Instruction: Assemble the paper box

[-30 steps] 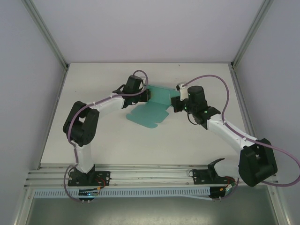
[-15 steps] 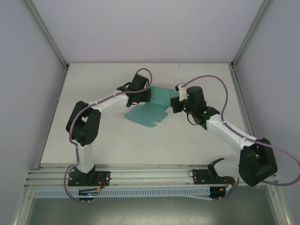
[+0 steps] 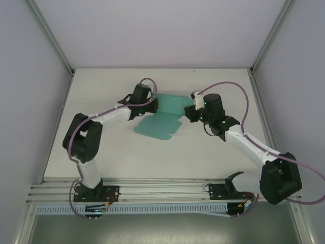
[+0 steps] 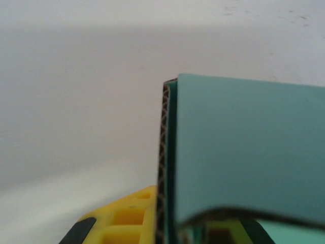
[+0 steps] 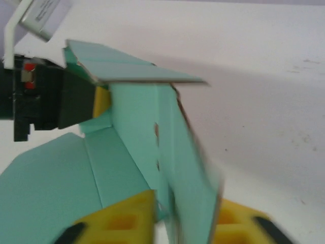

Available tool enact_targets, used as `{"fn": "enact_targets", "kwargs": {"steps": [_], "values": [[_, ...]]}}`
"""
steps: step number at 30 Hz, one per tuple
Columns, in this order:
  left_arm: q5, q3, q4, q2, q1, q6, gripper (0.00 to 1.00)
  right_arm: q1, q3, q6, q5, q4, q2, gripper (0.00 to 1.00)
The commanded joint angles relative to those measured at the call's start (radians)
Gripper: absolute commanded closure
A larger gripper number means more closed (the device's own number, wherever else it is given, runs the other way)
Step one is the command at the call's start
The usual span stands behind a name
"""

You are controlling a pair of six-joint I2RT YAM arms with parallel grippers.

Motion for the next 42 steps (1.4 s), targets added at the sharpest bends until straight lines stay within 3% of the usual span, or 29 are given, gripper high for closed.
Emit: {"fn": "enact_targets", "kwargs": {"steps": [1,4,7,10,16,18,24,28,33,42], "values": [[0.023,-0.084,0.157,-0.068,0.055,0.05,1.0,-0.006,0.026,-0.015,0.031,-0.018,-0.063,0.58],[0.038,-0.13,0.217,-0.095,0.055,0.071,1.0,-0.006,0.046,-0.023,0.024,-0.037,-0.089,0.43],[0.05,-0.153,0.232,-0.101,0.056,0.091,1.0,-0.007,0.048,-0.031,0.062,-0.006,-0.115,0.19],[0.059,-0.163,0.237,-0.102,0.055,0.099,1.0,-0.007,0.076,-0.031,0.137,0.031,-0.096,0.09],[0.08,-0.19,0.267,-0.111,0.055,0.089,1.0,-0.009,0.223,0.005,0.224,-0.031,0.052,0.06],[0.072,-0.192,0.262,-0.111,0.055,0.081,1.0,-0.01,0.249,0.004,0.202,-0.073,0.087,0.06],[0.075,-0.158,0.223,-0.103,0.055,0.056,1.0,-0.012,0.219,0.033,0.171,-0.016,0.105,0.06],[0.059,-0.142,0.179,-0.089,0.055,0.043,1.0,-0.01,0.219,0.01,0.054,-0.023,0.123,0.06],[0.095,-0.142,0.203,-0.104,0.055,0.036,1.0,-0.009,0.197,-0.007,0.079,-0.054,0.157,0.06],[0.126,-0.142,0.217,-0.111,0.055,0.016,1.0,0.023,0.154,-0.015,0.019,-0.027,0.187,0.06]]}}
